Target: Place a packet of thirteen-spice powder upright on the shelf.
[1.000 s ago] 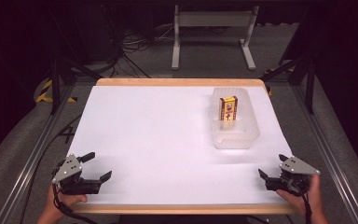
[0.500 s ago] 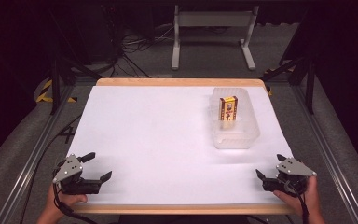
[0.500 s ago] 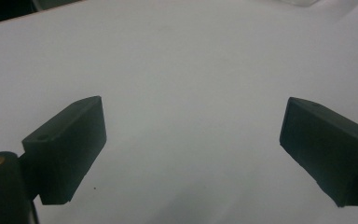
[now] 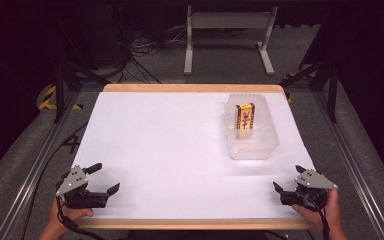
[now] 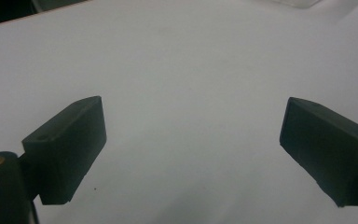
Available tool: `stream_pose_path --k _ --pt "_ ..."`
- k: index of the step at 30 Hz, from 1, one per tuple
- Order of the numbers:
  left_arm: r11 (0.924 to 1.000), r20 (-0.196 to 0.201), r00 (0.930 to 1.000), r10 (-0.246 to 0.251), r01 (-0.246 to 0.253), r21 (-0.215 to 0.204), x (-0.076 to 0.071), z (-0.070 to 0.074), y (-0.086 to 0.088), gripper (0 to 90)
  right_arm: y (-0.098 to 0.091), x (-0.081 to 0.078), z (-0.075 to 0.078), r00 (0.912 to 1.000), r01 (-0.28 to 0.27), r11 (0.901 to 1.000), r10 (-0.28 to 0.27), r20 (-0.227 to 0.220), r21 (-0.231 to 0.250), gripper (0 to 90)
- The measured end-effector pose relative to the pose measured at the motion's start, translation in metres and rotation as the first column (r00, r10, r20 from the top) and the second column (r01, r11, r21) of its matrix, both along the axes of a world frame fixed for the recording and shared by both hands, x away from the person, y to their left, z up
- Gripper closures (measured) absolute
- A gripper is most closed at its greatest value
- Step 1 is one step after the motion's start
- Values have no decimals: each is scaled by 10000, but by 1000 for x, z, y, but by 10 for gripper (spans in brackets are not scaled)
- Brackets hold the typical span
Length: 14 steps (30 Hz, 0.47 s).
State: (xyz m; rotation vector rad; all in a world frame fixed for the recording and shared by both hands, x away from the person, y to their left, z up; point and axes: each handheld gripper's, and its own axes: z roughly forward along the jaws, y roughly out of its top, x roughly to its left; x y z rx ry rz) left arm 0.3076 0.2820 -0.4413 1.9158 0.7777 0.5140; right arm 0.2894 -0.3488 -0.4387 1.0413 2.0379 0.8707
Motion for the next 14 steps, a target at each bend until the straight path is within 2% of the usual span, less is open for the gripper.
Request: stream_pose_path --k 14 --pt "10000 -3 10000 -66 66 -23 3 1 -3 78 1 -2 -1 10000 5 10000 -5 -1 67 91"
